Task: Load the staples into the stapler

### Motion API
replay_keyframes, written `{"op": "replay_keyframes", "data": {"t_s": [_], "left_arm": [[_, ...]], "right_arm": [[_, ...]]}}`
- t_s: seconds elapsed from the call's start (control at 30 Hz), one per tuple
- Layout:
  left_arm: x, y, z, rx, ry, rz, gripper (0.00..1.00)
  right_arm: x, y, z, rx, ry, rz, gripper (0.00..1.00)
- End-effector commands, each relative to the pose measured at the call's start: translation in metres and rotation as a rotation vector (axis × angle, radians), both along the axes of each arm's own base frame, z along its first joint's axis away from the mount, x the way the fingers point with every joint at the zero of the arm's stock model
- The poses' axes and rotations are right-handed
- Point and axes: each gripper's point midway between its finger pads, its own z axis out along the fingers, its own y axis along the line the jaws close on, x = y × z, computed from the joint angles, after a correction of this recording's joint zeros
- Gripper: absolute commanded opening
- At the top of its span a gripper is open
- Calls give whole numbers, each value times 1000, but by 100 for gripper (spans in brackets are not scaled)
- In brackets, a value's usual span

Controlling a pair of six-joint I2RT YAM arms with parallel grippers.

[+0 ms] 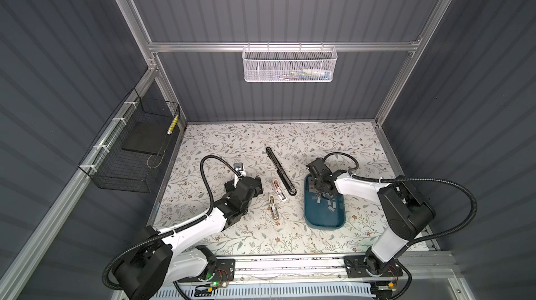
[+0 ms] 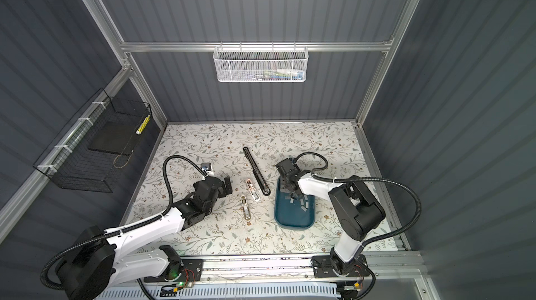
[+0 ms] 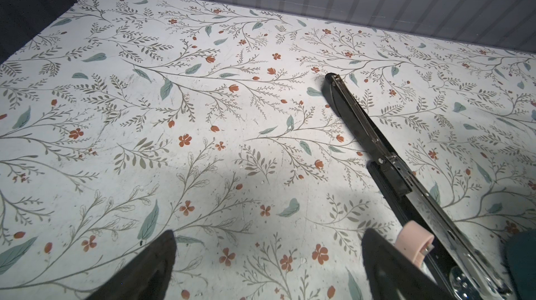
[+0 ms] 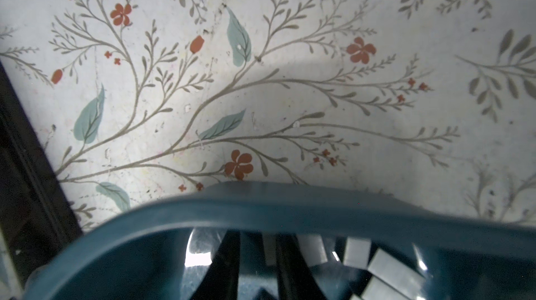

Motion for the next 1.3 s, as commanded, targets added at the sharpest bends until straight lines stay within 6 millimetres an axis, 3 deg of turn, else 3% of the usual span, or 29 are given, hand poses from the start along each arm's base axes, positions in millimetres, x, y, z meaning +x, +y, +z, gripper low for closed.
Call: {"op": "replay_keyframes", "data": {"t_s": [0.0,0.3,0.53,1.27], "left_arm": [[6,-3,10,3,-16,0,100],[6,-3,11,-2,-19,-3,100],[6,-3,11,-2,-17,-2,100],[6,-4,9,-1,-12,-8,100]], "right_arm": [[-4,-10,-5,-39,25,-30,26],[-9,-18,-8,-70,30,-39,28],[-11,-5,-14,-11,57,-7,27],[-14,11,-9,77,50,19,27]]}}
